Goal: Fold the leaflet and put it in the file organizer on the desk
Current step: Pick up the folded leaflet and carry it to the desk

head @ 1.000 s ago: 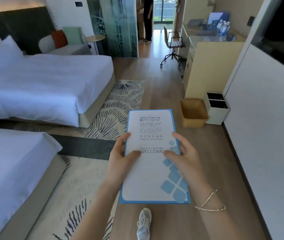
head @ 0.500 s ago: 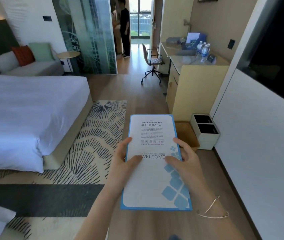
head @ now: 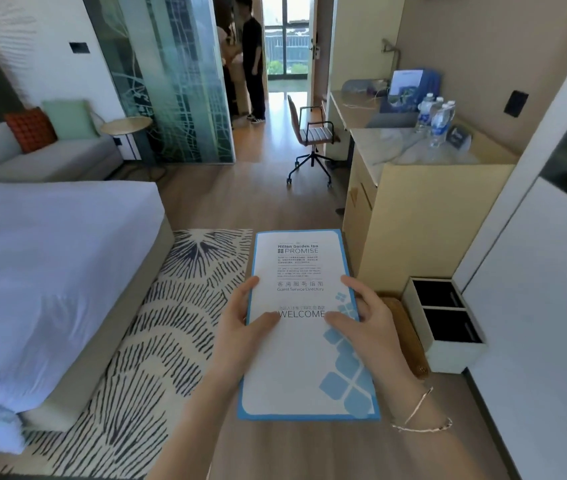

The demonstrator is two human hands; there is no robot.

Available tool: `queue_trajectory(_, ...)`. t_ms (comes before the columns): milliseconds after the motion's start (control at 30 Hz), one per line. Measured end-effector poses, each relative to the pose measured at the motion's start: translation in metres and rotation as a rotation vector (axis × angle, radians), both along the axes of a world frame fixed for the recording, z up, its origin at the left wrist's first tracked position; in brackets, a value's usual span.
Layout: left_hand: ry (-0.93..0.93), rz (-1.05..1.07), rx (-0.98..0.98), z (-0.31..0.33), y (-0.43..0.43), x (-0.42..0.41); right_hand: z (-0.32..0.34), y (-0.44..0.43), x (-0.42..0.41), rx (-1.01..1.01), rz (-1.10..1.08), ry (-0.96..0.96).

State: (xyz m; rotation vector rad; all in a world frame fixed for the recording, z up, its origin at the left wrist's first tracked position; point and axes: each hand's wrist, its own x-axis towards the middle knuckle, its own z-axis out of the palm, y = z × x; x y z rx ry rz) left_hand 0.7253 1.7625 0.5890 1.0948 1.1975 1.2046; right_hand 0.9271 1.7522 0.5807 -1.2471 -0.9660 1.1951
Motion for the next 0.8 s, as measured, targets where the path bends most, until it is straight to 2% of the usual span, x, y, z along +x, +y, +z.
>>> queue_trajectory(367,0.022,0.088,-0.061,-0.044,0.299,0.0,-0.046,0.314,0.0,-0.047,0.079,-0.045)
queue_trajectory(667,0.028,-0.101,0.069,-0.007,0.619,0.017,-0.013,0.595,0.018,0.029,-0.094,-0.056)
queue_trajectory(800,0.02,-0.165,0.04,-0.018,0.734,0.043,-0.015,0.697,0.042,0.021,-0.15,-0.06)
